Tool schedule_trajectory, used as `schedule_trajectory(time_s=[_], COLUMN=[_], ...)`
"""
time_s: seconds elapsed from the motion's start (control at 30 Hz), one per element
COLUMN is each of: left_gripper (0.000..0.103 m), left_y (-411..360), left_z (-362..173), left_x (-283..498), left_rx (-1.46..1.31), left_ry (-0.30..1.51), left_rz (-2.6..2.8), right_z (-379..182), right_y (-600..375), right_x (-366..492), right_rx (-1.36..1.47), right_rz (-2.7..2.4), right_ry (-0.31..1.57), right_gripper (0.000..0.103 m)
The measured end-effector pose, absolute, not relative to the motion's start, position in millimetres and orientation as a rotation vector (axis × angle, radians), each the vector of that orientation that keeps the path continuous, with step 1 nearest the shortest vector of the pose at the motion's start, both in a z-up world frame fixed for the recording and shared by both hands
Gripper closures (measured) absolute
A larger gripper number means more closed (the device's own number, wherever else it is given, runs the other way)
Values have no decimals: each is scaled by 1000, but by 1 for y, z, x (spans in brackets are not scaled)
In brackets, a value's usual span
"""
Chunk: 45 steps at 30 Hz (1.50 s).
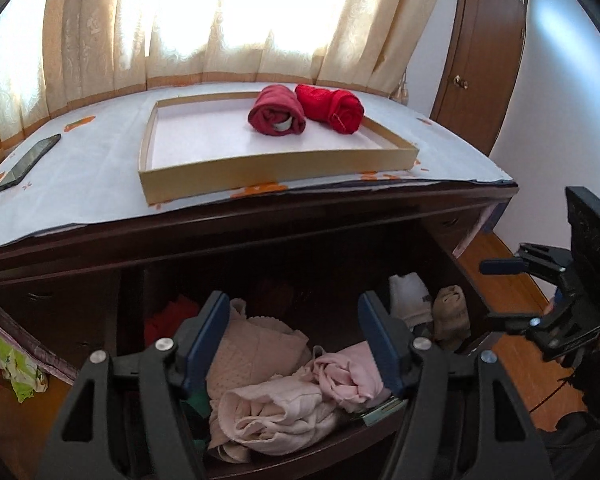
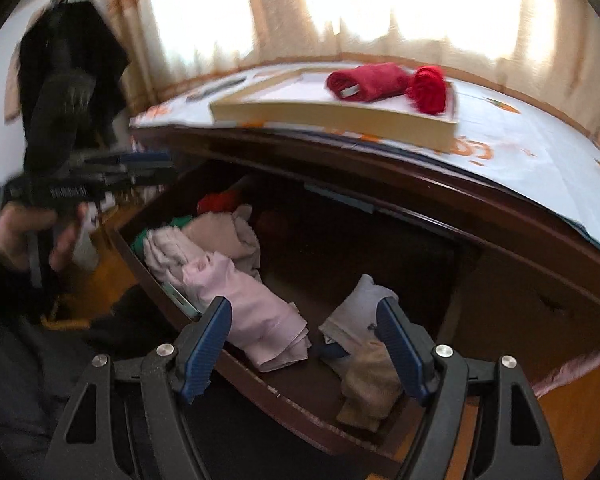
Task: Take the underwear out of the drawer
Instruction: 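Lower both tools from the tray down into the open drawer, then close the right gripper on the pale pink garment in the drawer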
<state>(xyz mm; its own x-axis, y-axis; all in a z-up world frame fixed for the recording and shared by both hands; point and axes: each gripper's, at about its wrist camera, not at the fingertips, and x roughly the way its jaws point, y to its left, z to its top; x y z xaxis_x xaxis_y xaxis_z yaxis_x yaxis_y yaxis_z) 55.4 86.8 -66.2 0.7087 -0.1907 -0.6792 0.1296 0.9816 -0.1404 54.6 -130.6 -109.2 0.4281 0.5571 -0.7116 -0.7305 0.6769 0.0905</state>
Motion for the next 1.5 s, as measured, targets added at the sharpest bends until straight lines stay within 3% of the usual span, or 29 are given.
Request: schedule_trajectory(time_s=[0.77,0.97,1.33,1.43,1.5], left_gripper=[32,31,31,31,31], left_y=[106,108,114,114,112], left_z=[-81,-84,-87,-89,-90], left_x=[65,67,70,70,70], left_rx=[-119,-130,-146,-145,-140], left_ry=[825,836,845,851,856], left_rz=[-158,-161,-152,-153,-155], right_z=[-166,-180,-200,-204,-205], right_y=[-30,-16,9,6,1], right_x=[97,113,113,111,109], right_rx=[-668,-641,-638,-609,-557], right_rz=[1103,1191,1305,1327,1354], right_ry=[1001,1126,1236,1283,1313], right_gripper=[27,35,37,54,73])
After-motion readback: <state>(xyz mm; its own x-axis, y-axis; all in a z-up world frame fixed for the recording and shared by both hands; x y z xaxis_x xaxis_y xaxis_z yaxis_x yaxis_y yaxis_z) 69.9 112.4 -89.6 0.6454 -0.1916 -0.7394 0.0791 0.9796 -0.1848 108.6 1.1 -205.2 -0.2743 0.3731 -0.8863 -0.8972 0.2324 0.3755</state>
